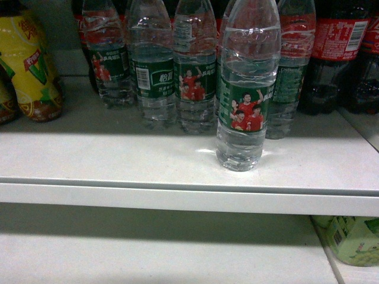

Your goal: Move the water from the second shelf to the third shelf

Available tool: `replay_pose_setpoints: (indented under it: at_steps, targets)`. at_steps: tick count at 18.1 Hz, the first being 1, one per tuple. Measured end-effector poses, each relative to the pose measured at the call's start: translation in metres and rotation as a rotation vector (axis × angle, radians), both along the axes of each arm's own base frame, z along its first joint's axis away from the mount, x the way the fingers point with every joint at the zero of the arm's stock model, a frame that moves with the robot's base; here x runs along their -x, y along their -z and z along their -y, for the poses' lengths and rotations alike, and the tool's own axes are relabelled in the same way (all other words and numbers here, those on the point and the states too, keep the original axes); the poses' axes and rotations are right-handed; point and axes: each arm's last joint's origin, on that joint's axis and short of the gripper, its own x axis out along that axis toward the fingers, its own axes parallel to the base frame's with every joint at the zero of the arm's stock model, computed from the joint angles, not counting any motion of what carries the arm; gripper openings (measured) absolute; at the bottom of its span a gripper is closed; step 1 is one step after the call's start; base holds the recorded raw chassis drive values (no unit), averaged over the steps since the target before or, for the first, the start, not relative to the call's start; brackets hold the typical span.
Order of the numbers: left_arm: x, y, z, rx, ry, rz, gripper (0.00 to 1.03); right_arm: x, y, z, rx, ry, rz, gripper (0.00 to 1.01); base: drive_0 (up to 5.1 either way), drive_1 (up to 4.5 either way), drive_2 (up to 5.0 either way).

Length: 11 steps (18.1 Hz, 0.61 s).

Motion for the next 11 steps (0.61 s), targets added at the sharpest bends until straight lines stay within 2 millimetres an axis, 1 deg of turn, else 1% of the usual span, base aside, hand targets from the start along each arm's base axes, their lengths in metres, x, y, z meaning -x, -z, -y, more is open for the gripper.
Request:
replay_pose_setpoints:
  at_steps: [2, 3, 4, 6, 7, 8, 9, 10, 11]
  targets:
    - [0.000, 0.000, 0.000, 0.000, 0.000, 0.000, 0.98, -0.007, -0.017, 0.002, -0.019, -0.023, 0.061, 0.98, 0.0, 0.00, 0.0]
    - [0.000, 0.000, 0.000, 0.000, 0.000, 0.000, 0.98, -0.012, -0.031, 0.001, -0.020, -0.050, 0.098, 0.98, 0.0, 0.00, 0.0]
    - [0.000, 0.000, 0.000, 0.000, 0.000, 0.000, 0.98, -0.019, -0.040, 0.001, -0.025, -0.072, 0.115, 0.98, 0.0, 0.00, 0.0]
    - [0.000, 0.000, 0.000, 0.000, 0.000, 0.000, 0.98, -0.030, -0.048, 0.000, -0.027, -0.104, 0.115, 0.98, 0.0, 0.00, 0.0]
    - [0.000, 0.000, 0.000, 0.000, 0.000, 0.000, 0.98, -0.042, -0.053, -0.005, -0.034, -0.155, 0.100, 0.98, 0.0, 0.00, 0.0]
    - [0.000, 0.000, 0.000, 0.000, 0.000, 0.000, 0.98, -0.055, -0.049, -0.019, -0.036, -0.244, 0.071, 0.98, 0.0, 0.00, 0.0]
    - [0.000, 0.000, 0.000, 0.000, 0.000, 0.000, 0.98, -0.063, -0.043, -0.030, -0.030, -0.274, 0.040, 0.98, 0.0, 0.00, 0.0]
    - [0.000, 0.000, 0.000, 0.000, 0.000, 0.000, 0.98, -0.070, -0.037, -0.045, -0.027, -0.334, 0.013, 0.98, 0.0, 0.00, 0.0]
    - [0.000, 0.000, 0.000, 0.000, 0.000, 0.000, 0.98, -0.077, -0.035, -0.059, -0.022, -0.377, 0.006, 0.98, 0.0, 0.00, 0.0]
